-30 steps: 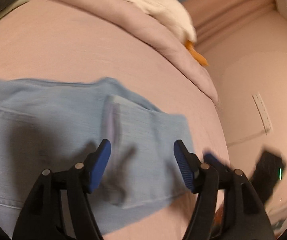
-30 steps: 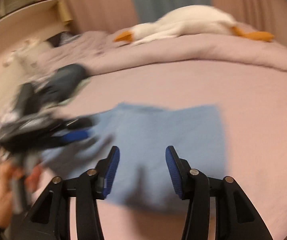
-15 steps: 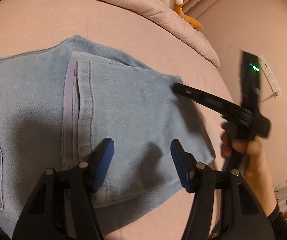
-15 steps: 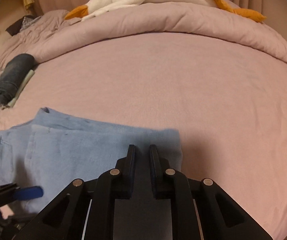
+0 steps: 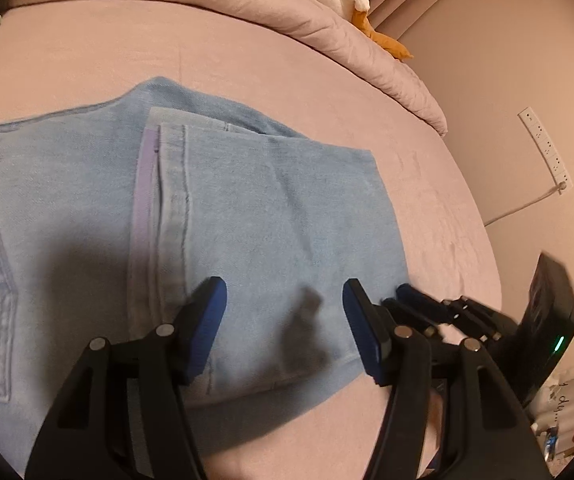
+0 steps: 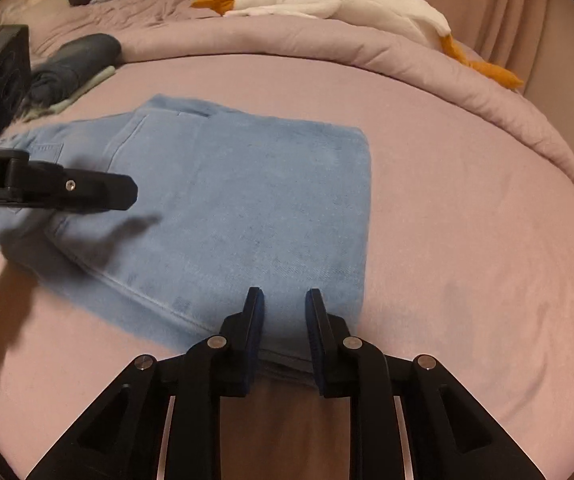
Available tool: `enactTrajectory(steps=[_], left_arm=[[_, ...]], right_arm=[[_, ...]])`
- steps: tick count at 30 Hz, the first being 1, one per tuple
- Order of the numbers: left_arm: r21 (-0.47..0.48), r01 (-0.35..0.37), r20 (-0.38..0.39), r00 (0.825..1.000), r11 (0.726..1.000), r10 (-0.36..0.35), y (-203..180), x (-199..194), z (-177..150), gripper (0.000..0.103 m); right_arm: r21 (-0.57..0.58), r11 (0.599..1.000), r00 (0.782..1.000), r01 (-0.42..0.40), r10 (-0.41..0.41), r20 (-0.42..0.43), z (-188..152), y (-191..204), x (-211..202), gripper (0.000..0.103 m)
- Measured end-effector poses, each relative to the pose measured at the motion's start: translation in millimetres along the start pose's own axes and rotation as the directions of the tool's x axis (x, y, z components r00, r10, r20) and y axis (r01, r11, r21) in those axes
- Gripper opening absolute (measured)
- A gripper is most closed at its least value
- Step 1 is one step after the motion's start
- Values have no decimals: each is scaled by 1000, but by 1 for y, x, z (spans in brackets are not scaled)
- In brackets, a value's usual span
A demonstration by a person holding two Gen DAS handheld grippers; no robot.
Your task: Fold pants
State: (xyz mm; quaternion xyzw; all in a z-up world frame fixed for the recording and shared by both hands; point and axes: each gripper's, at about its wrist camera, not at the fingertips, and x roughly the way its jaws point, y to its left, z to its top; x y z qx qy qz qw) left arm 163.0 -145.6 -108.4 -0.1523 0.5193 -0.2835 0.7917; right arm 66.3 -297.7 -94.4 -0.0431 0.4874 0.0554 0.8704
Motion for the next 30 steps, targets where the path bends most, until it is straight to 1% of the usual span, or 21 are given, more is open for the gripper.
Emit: enactTrajectory(steps=[1,2,4,5,6,7,8,9,10,11,13,15,16,20,23,25,26,27,28,29,30], left_arm=[[4,-12,5,1000,1000,12,0,-2,-2,60],[9,-25,21,999,1000,24,1,-10,-6,61],[4,-38,45,998,999,37,8,-18,-12,63],[-7,-39,49,998,999,39,13,-20,-14,64],[-30,-40,43,998,999,41,21,-21,-16,64],[-43,-35,41,998,998,37,26,-22,-17,63],[-62,-24,49,998,998,27,31,-25,-18,64],[-91,-34,47,998,995,39,38,-31,-20,65],[-105,-22,45,999,994,26,42,-35,-21,65],[-126,9,58,998,992,-1,50,-44,-25,65],[-134,-4,84,996,991,15,58,-62,-33,65],[-153,-4,121,992,988,23,67,-82,-42,66],[-164,-4,132,991,987,26,70,-88,-45,68],[-238,17,212,977,971,35,89,-126,-67,69],[-317,51,276,960,947,40,105,-153,-87,70],[-369,51,298,952,928,66,114,-165,-100,77],[-405,56,312,947,913,80,123,-171,-110,78],[-433,66,320,944,899,85,130,-174,-116,78],[-454,68,321,943,889,92,133,-175,-119,78],[-487,68,317,943,871,104,142,-176,-123,78],[-535,78,316,942,841,114,154,-177,-127,78]], right_arm=[[38,999,1000,-21,22,-22,5,-3,-3,21],[60,997,999,-45,46,-23,9,-5,-9,21],[75,994,996,-84,81,39,15,-4,-24,22],[68,994,994,-84,79,71,17,0,-30,22],[61,995,993,-73,67,99,19,3,-33,24],[69,995,994,-67,61,92,19,6,-28,26],[83,994,996,-74,69,51,20,5,-15,29],[114,990,995,-88,94,-44,14,5,9,30],[131,987,995,-92,96,-22,8,6,13,30],[126,988,996,-90,91,-5,9,8,9,31],[135,988,996,-81,84,-22,14,11,0,31],[145,984,994,-108,110,-8,17,13,-6,31],[139,983,993,-122,122,10,19,18,-10,31],[65,980,979,-191,185,83,29,51,-25,31],[3,975,970,-220,219,105,46,83,-20,31],[-19,972,965,-234,234,115,52,99,-11,31],[-26,970,964,-240,241,116,54,108,-6,31],[-42,971,967,-234,237,94,55,118,7,31],[-45,973,973,-225,227,50,53,122,19,31],[-39,976,977,-214,214,5,51,126,32,31],[-43,977,977,-208,209,42,49,127,33,33]])
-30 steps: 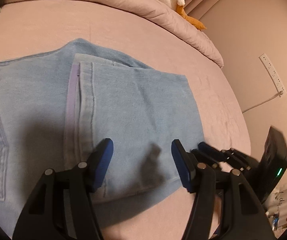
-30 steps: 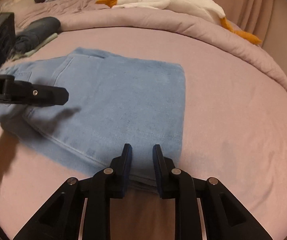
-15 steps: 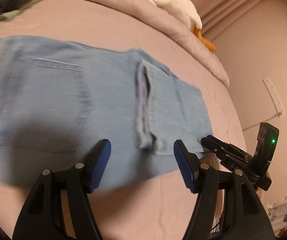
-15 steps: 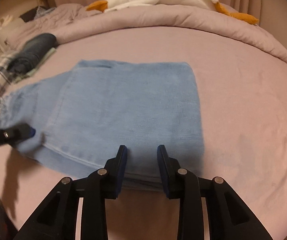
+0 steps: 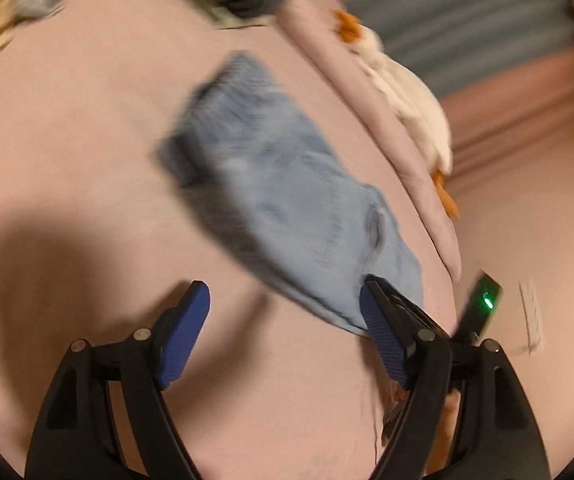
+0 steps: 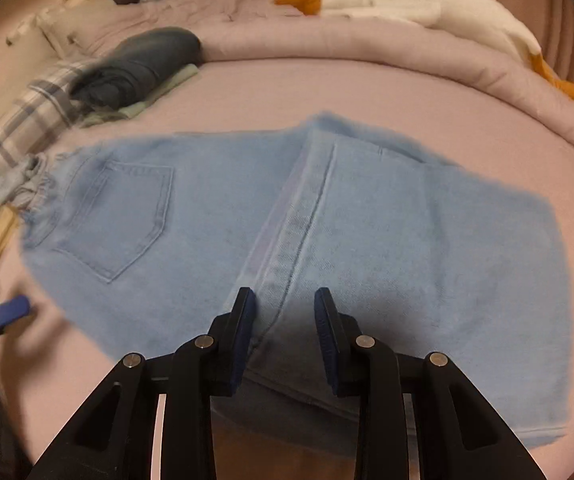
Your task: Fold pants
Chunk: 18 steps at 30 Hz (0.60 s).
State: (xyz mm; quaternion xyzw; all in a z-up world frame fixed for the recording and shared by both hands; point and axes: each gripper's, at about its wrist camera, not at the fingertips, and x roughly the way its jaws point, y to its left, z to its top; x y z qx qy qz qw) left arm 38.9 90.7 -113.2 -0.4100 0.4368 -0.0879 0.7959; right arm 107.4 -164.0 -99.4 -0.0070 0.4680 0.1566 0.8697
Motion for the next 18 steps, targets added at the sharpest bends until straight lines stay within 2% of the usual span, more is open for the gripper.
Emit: enactTrajectory(steps=[4,10,14,15,16,17,18], left_arm=[[-131,43,39,998,990,-38,19,2,12,78],[-160,12,89,996,987,3,6,21,36,87],[-206,-15,131,991,978,42,3,30,51,87],[-216,-12,134,990,976,42,3,29,53,84],[-219,-20,126,991,975,48,5,29,52,65],[-220,-33,110,992,975,59,7,31,52,38],[-214,-54,77,994,975,72,11,32,52,36]], right_arm=[[30,999,999,-12,13,-43,7,-4,-5,33],[44,999,999,-14,16,-42,5,-4,-4,33],[27,1000,999,-6,7,-39,6,-1,0,37],[22,1000,999,-3,4,-39,7,-1,0,38],[18,1000,999,-1,2,-38,7,-1,1,38],[17,1000,999,-2,3,-39,7,-1,0,38],[16,1000,999,-3,4,-46,8,-2,0,38]])
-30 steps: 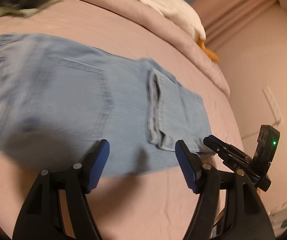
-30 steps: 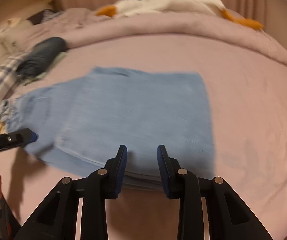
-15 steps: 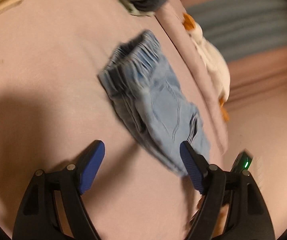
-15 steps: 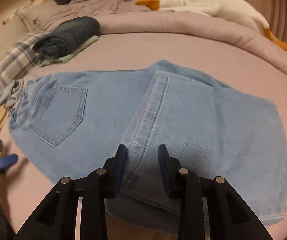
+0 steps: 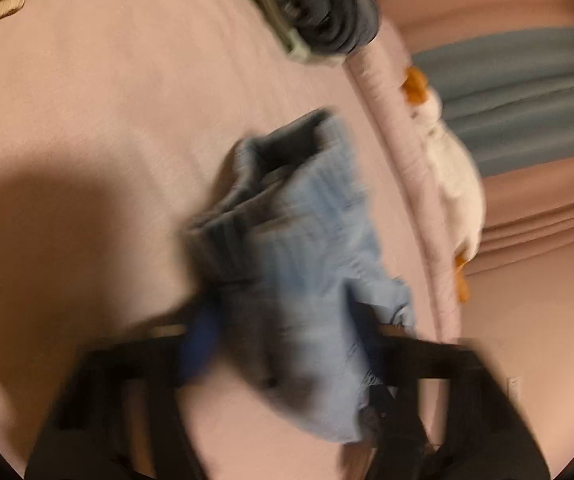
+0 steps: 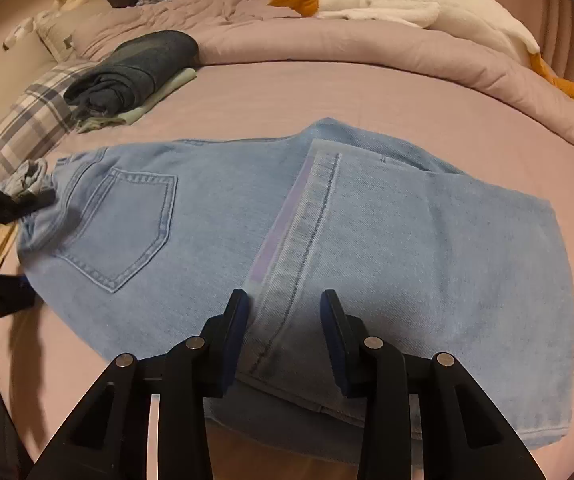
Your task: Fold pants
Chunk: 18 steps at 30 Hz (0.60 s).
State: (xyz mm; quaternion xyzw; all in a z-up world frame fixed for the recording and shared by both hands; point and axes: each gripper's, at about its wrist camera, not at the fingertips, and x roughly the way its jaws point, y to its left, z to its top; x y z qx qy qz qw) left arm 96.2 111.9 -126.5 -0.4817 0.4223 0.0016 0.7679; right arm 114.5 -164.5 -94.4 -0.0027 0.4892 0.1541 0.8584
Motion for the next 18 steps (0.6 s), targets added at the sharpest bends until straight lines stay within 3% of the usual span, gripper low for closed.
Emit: enactTrajectory(steps=[2,4,6,9,12,15,18], left_arm=[[10,13,-3,1000,1000,-12,3,-4,0,33],[77,-9,13,1000,997,8,-3,-9,-3,31],[228,-56,60,997,972,43,-21,-18,-11,29],[316,-43,99,995,948,13,-37,-30,-13,29],[389,-45,119,993,920,-2,-53,-35,-12,29],[467,-74,144,990,881,7,-67,-36,-16,29],[492,-88,151,988,866,14,-72,-37,-18,29]], right_arm=[[8,1000,1000,-6,6,-14,4,-1,-3,38],[9,1000,999,-30,30,14,11,-2,-8,38],[2,999,999,-34,34,39,22,0,-8,37],[-14,999,998,-37,38,50,45,6,5,27],[22,999,999,-42,43,-23,64,7,41,16],[71,997,997,-44,48,-64,74,5,67,12],[112,992,991,-64,77,-113,83,1,70,12]])
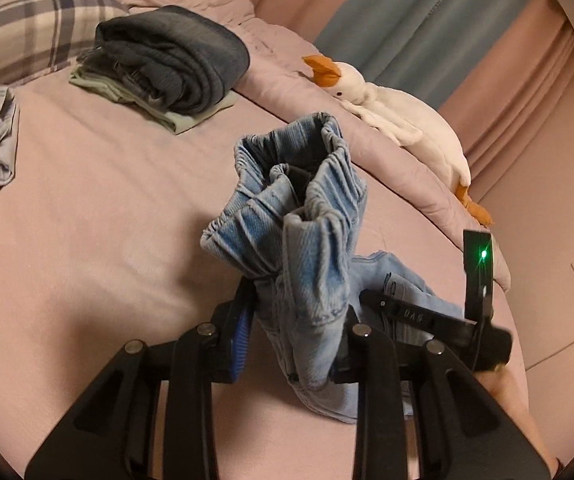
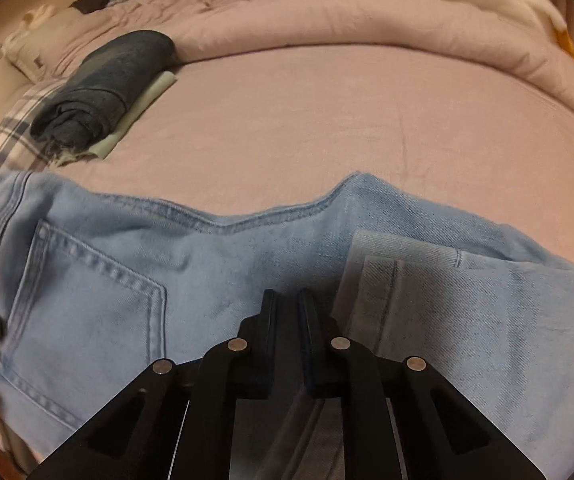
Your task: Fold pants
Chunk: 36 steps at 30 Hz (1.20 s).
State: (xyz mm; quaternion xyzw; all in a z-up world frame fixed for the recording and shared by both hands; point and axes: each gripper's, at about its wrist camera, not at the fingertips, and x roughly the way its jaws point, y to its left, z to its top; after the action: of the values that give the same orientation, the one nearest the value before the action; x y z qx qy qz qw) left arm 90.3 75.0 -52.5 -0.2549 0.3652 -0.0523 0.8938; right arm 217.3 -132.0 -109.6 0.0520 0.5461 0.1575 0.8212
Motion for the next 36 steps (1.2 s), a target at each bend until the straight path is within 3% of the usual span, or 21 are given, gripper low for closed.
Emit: enactTrajectory(steps=[3,8,10,12,15,17,19,20,21,22,25,27,29,31,32,35,36], left_arm=[[28,-13,-1,1000,1000,13,-6,1,4,29],[67,-31,4,1000,997,30,-15,-2,0,29],[76,-24,-21,999,997,26,-20,3,-3,29],[116,-44,-1,999,992,44,-27,-1,-5,29],[150,-36,11,999,988,35,-36,-7,-3,29],[181,-32,12,999,983,30,-44,-9,-4,29],[225,-26,12,1000,974,23,-56,-10,-6,29],[257,-24,13,1000,966,21,-65,-9,-7,29],[280,-18,12,1000,960,16,-72,-9,-9,29],[298,-6,10,1000,954,4,-80,-9,-10,29],[361,1,5,1000,933,-2,-100,-4,-13,29],[414,7,-7,1000,910,-5,-117,3,-17,29],[449,11,-21,1000,893,-2,-127,10,-22,29],[497,26,-54,999,867,1,-141,22,-29,31],[508,37,-75,997,861,1,-144,26,-31,38],[487,109,-154,987,867,-38,-152,41,-38,55],[472,149,-199,978,869,-60,-154,48,-42,55]], right_arm=[[27,998,999,-51,51,3,-5,2,-16,12],[-20,983,984,-181,181,-2,-55,22,-39,12],[-57,986,986,-158,155,-52,-71,30,-26,12],[-92,987,991,-131,131,-13,-79,35,-23,12],[-34,985,985,-169,168,-45,-74,31,-26,12],[19,973,973,-232,232,-13,-73,22,-37,13],[70,953,955,-295,292,54,-76,12,-52,23],[105,938,942,-331,324,84,-78,5,-58,35],[147,917,927,-371,358,112,-80,-4,-63,45],[186,894,911,-408,388,138,-82,-12,-66,49],[305,748,806,-590,527,268,-88,-47,-72,55],[382,634,740,-673,571,356,-94,-67,-71,68],[438,466,636,-769,626,450,-102,-88,-66,74],[466,348,566,-814,659,495,-105,-91,-60,81],[478,311,547,-821,669,503,-105,-93,-57,84],[492,275,526,-826,688,499,-97,-88,-52,86],[494,275,527,-825,692,494,-92,-85,-51,86]])
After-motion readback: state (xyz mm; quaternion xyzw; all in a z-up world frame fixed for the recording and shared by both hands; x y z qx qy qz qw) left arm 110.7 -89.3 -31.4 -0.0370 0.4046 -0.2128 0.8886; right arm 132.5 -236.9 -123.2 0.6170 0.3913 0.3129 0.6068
